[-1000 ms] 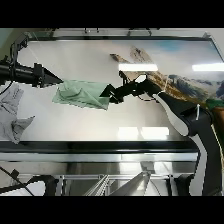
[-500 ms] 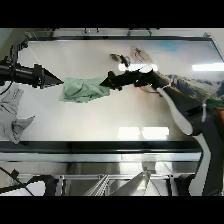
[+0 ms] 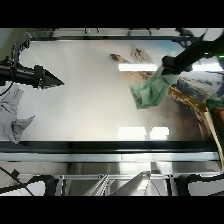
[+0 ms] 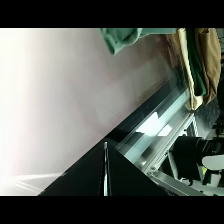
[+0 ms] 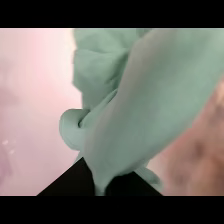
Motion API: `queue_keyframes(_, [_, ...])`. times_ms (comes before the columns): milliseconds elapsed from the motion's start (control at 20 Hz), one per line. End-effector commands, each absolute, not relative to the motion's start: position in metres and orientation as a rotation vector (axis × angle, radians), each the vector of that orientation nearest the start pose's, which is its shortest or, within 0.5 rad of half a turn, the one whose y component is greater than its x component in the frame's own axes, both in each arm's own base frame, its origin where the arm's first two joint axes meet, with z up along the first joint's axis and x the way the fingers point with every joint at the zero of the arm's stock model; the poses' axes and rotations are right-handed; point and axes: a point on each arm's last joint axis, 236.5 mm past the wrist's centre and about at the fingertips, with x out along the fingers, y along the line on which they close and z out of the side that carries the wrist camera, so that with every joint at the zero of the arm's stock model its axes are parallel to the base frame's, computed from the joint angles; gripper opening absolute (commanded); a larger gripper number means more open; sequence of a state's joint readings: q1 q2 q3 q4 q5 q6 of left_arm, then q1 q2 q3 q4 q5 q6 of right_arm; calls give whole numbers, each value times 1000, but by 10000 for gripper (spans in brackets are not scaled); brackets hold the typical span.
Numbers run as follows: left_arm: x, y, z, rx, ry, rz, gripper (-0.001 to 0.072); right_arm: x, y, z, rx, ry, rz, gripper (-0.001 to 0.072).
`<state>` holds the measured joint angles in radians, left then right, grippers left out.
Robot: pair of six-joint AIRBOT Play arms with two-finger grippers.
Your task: Fold the shirts.
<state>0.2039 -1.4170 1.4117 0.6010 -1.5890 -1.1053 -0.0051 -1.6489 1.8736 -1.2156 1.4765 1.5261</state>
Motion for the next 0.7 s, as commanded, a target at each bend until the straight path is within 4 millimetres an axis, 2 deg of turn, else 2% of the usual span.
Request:
queue_keyframes(0, [375, -134, 127, -488, 1158, -908, 20, 476, 46, 138, 299, 1116, 260, 8])
queue_keyframes(150, [370, -147, 127, -466, 1171, -940, 20, 491, 0, 167, 365, 981, 153, 7])
queue_keyframes(300, [365, -157, 126, -441, 1182, -964, 20, 508, -71, 211, 401, 787, 20, 8])
queue_keyframes(500, [368, -163, 125, -436, 1171, -962, 20, 515, -163, 279, 520, 483, -96, 8])
queue_keyframes(550, [373, -162, 126, -438, 1155, -948, 20, 512, -184, 286, 552, 436, -122, 8])
queue_keyframes(650, [383, -161, 126, -442, 1125, -921, 20, 496, -224, 284, 587, 420, -200, 8])
